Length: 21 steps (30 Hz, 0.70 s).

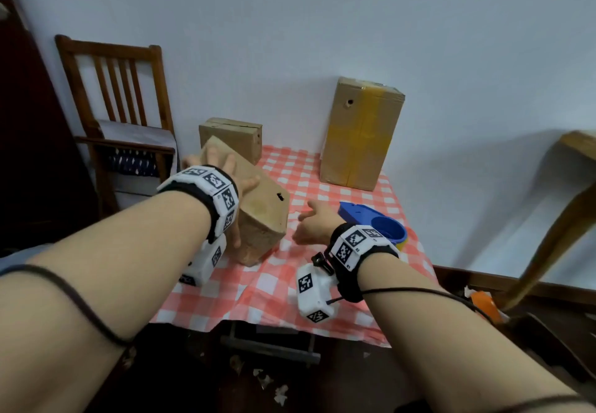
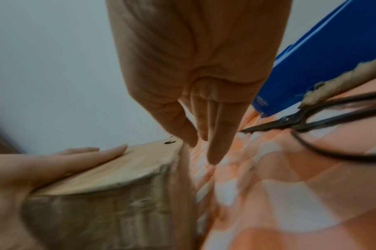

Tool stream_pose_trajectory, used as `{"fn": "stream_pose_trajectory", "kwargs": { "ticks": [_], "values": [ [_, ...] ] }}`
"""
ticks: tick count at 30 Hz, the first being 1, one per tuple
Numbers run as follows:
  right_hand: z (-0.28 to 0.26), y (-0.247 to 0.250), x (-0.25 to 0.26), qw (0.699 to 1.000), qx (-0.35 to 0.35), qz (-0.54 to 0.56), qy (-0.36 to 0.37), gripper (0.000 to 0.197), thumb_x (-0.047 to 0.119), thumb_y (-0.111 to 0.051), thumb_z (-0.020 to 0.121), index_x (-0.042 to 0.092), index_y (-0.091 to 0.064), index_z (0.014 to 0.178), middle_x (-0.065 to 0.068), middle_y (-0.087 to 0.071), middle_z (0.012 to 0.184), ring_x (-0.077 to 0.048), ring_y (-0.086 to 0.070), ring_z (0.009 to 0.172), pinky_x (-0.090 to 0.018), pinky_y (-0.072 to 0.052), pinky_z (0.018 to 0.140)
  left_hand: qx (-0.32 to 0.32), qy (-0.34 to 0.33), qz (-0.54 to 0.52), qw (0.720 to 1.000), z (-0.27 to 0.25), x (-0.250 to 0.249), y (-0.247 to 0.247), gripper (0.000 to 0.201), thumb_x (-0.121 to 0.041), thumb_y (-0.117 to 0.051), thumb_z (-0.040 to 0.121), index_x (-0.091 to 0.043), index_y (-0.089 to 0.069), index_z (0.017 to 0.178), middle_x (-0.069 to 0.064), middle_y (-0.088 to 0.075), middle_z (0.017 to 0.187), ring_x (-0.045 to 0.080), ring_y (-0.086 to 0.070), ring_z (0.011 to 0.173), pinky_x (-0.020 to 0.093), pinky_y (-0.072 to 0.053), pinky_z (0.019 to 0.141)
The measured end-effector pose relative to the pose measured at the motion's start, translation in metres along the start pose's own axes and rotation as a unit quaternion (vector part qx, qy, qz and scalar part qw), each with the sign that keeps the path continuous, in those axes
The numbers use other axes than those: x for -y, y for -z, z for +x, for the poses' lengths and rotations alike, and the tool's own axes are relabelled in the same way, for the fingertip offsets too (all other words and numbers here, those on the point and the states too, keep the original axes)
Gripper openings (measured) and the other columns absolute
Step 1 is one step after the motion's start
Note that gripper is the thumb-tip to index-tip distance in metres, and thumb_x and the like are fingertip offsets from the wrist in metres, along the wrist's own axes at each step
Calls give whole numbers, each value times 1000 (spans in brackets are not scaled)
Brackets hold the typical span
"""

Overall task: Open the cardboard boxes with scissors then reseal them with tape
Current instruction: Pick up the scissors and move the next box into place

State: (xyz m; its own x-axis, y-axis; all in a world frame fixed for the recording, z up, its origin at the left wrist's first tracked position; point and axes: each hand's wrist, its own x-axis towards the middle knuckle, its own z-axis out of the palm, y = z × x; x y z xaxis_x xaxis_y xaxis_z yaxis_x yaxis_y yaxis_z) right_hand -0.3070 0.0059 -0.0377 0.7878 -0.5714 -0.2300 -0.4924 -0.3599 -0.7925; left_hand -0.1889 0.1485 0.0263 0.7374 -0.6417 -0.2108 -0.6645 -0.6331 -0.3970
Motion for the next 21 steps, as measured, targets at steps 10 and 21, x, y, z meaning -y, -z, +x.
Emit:
{"fn": "stream_pose_trajectory", "kwargs": {
  "ticks": [10, 21],
  "values": [
    [-7, 20, -60, 925, -25, -368, -95, 27, 15, -56, 91, 13, -43, 67, -3, -47, 67, -24, -52, 76, -31, -45, 71, -54, -1, 55, 997, -4, -17, 6, 117, -88, -62, 46, -50, -12, 146, 11, -8, 156, 35, -5, 141, 60, -24, 98],
    [-6, 35, -39, 933, -48, -348, -80, 41, 42, -47, 95, 12, -43, 67, -3, -46, 64, -17, -42, 53, -27, -37, 53, -9, 32, -65, 997, -17, 0, -12, 116, -102, -38, 46, -54, -4, 146, 8, 5, 161, 32, 8, 146, 66, 2, 108]
  ]
}}
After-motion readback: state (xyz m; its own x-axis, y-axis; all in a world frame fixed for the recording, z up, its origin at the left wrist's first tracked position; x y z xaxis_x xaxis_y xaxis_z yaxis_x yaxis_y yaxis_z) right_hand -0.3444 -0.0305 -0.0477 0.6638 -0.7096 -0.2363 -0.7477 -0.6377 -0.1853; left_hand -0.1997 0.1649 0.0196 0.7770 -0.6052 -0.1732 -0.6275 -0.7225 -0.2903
